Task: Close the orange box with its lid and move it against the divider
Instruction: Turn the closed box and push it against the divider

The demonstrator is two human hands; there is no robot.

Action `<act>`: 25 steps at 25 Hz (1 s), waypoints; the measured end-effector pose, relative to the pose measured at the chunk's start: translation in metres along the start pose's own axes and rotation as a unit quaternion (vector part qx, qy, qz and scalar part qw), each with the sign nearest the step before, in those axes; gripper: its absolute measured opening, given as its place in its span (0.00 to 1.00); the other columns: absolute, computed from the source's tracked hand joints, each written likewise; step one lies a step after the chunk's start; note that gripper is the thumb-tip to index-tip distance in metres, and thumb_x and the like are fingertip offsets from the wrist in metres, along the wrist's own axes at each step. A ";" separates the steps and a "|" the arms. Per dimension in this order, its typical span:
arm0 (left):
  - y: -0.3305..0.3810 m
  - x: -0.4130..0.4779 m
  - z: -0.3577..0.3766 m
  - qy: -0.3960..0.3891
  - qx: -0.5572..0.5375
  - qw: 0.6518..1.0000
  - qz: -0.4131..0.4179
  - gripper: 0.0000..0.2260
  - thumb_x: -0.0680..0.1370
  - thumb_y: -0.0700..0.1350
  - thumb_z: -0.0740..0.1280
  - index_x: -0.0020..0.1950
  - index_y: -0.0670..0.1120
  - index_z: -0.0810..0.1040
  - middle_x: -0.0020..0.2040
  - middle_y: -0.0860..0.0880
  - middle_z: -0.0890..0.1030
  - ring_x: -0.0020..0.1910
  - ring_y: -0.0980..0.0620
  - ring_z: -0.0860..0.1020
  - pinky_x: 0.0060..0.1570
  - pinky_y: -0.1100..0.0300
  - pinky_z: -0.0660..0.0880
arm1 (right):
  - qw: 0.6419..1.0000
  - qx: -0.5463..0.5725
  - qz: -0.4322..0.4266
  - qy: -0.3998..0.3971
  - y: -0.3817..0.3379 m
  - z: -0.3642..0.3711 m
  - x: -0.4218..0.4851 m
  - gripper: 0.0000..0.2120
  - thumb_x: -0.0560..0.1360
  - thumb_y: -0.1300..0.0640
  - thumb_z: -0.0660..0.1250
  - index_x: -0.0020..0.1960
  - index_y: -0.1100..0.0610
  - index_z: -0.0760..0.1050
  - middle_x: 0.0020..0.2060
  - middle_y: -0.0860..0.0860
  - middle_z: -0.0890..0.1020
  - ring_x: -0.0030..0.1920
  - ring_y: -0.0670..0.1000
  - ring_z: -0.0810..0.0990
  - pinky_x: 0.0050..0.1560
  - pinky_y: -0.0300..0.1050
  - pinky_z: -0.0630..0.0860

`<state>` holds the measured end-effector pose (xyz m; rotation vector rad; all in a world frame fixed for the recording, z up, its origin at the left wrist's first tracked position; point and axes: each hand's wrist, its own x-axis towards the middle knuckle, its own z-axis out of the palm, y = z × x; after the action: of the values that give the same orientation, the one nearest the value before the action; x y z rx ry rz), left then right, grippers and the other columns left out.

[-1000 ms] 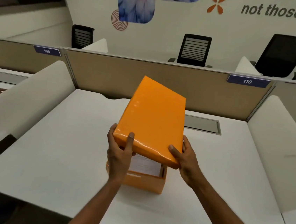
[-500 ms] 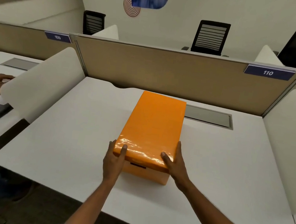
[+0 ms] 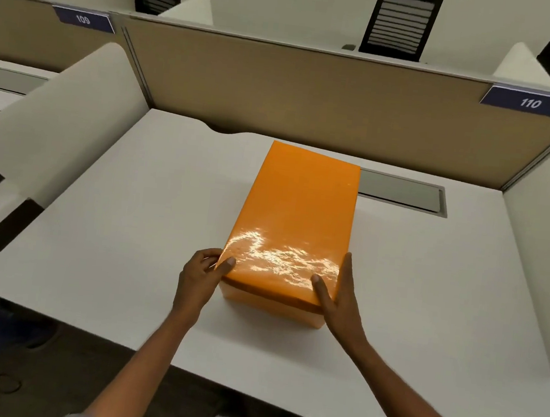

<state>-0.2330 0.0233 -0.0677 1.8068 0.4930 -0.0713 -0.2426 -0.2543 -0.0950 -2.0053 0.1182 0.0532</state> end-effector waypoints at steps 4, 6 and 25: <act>0.003 0.002 -0.016 -0.063 0.018 0.998 -0.016 0.23 0.71 0.58 0.74 0.64 0.53 0.77 0.55 0.55 0.81 0.55 0.55 0.80 0.53 0.58 0.78 | 1.000 0.011 0.023 0.017 -0.008 0.003 -0.014 0.40 0.78 0.39 0.62 0.80 0.41 0.40 0.79 0.43 0.57 0.74 0.47 0.64 0.70 0.49 0.67; 0.004 0.012 -0.028 -0.091 0.026 0.995 -0.032 0.23 0.70 0.57 0.75 0.63 0.53 0.77 0.55 0.55 0.81 0.55 0.55 0.80 0.52 0.59 0.78 | 0.998 0.005 0.050 0.022 -0.015 0.012 -0.016 0.40 0.77 0.39 0.61 0.80 0.40 0.41 0.78 0.43 0.59 0.71 0.47 0.67 0.66 0.47 0.70; 0.000 0.059 -0.056 -0.207 0.115 0.970 -0.049 0.32 0.66 0.59 0.77 0.67 0.52 0.74 0.58 0.52 0.81 0.52 0.53 0.81 0.46 0.63 0.76 | 0.988 -0.075 0.110 0.078 -0.028 0.042 -0.023 0.41 0.74 0.31 0.55 0.80 0.40 0.39 0.81 0.47 0.54 0.73 0.47 0.62 0.68 0.55 0.68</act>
<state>-0.1912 0.0926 -0.0688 1.9245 0.2818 -0.5843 -0.2616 -0.2037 -0.0856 -2.1389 0.4472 0.0456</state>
